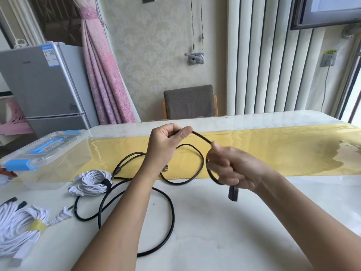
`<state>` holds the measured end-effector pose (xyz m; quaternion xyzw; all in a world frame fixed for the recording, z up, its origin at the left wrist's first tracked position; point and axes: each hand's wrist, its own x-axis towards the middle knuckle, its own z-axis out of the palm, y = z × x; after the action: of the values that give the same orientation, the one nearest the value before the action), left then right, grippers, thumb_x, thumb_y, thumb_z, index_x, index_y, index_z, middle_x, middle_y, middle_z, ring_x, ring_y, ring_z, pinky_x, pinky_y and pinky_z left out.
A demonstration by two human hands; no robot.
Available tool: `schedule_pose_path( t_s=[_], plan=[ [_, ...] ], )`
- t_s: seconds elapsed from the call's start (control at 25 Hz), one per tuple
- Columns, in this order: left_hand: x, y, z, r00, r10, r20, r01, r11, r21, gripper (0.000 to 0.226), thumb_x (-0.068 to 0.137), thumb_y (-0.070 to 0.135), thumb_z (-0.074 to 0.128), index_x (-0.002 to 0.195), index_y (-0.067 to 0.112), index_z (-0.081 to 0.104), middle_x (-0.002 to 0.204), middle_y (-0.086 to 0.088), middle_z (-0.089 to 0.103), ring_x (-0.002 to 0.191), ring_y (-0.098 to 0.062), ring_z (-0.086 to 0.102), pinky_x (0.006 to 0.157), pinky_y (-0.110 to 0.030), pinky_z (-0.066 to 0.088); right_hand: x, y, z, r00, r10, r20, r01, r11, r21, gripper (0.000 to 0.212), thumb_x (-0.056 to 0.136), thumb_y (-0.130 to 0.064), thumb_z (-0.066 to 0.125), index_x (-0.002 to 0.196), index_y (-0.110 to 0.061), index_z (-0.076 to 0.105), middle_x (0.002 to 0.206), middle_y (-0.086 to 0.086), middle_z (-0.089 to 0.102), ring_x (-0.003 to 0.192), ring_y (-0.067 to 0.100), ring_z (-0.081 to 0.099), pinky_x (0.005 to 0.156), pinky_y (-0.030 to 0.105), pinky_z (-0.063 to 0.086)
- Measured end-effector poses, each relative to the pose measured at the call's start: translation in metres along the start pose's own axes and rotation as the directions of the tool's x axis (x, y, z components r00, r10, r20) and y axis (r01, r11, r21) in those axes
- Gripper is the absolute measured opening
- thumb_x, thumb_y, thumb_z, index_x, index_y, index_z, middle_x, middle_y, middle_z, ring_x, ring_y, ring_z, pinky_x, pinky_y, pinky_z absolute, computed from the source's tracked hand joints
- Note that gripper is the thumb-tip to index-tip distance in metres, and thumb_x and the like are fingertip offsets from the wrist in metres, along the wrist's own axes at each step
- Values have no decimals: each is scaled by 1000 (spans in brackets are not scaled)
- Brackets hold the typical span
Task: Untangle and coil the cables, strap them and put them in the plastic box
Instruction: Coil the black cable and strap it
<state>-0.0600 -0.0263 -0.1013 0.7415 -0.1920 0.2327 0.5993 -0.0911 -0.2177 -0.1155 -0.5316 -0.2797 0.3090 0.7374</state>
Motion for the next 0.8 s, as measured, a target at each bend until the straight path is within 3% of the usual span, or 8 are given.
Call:
schedule_pose_path(
  t_s=[0.08, 0.16, 0.24, 0.36, 0.48, 0.56, 0.64, 0.8],
  plan=[
    [2, -5, -1, 999, 0, -38, 0, 1000, -4, 31, 78, 34, 68, 64, 7, 60, 51, 12, 42, 47, -1, 32, 49, -12, 28, 4, 0, -6, 996, -87, 2, 82, 950, 301, 44, 72, -51, 73, 53, -19, 48, 48, -8, 33, 34, 4, 12, 28, 11, 22],
    [2, -8, 0, 998, -8, -59, 9, 1000, 16, 29, 82, 32, 67, 65, 9, 61, 54, 8, 44, 48, 0, 34, 50, -11, 30, 7, 1, -9, 990, -137, 35, 108, 892, 440, 35, 79, -45, 69, 63, -15, 58, 48, -7, 40, 36, 5, 16, 29, 14, 22],
    [1, -13, 3, 998, -43, -41, 46, 997, 60, 28, 86, 29, 65, 66, 10, 61, 51, 12, 44, 45, 0, 35, 49, -11, 29, 10, 3, -8, 973, -176, 146, 78, 855, 512, 33, 94, -34, 53, 96, -4, 68, 50, -3, 48, 37, 5, 23, 32, 16, 25],
    [-5, -20, 11, 979, -126, 159, 96, 978, 185, 38, 86, 46, 55, 61, 18, 59, 45, 12, 38, 43, -3, 31, 47, -20, 26, 4, -2, -7, 950, -227, 213, 72, 825, 560, 42, 102, -19, 37, 134, 7, 44, 64, 5, 59, 43, 6, 30, 39, 17, 27],
    [-14, -24, 25, 901, -237, 362, 100, 928, 359, 51, 92, 52, 44, 55, 19, 59, 44, 10, 37, 41, -6, 32, 48, -21, 25, -3, -13, -3, 957, -243, -158, 284, 896, 340, 40, 88, -11, 51, 125, 3, 56, 73, 1, 66, 40, 2, 37, 34, 9, 29],
    [-19, -22, 34, 873, -274, 403, 51, 874, 483, 56, 97, 50, 38, 58, 18, 61, 50, 4, 44, 45, -8, 40, 51, -24, 29, -4, -14, -3, 892, -299, -338, 373, 910, 179, 35, 85, -11, 49, 117, -2, 61, 90, 2, 73, 57, 2, 63, 38, 9, 38],
    [-25, -15, 42, 849, -304, 432, 20, 836, 549, 56, 100, 49, 33, 65, 17, 63, 56, 3, 48, 53, -10, 46, 57, -29, 35, -4, -15, -2, 849, -330, -413, 403, 909, 103, 30, 89, -12, 48, 114, -3, 61, 109, 8, 71, 83, 12, 71, 48, 11, 49],
    [-38, 1, 56, 808, -277, 520, -100, 806, 584, 37, 101, 37, 36, 81, 16, 60, 69, 6, 56, 66, -14, 52, 63, -32, 39, -1, -14, -6, 736, -408, -540, 425, 900, -100, 35, 99, -23, 43, 122, 0, 56, 116, 12, 68, 99, 21, 68, 71, 19, 56]
  ],
)
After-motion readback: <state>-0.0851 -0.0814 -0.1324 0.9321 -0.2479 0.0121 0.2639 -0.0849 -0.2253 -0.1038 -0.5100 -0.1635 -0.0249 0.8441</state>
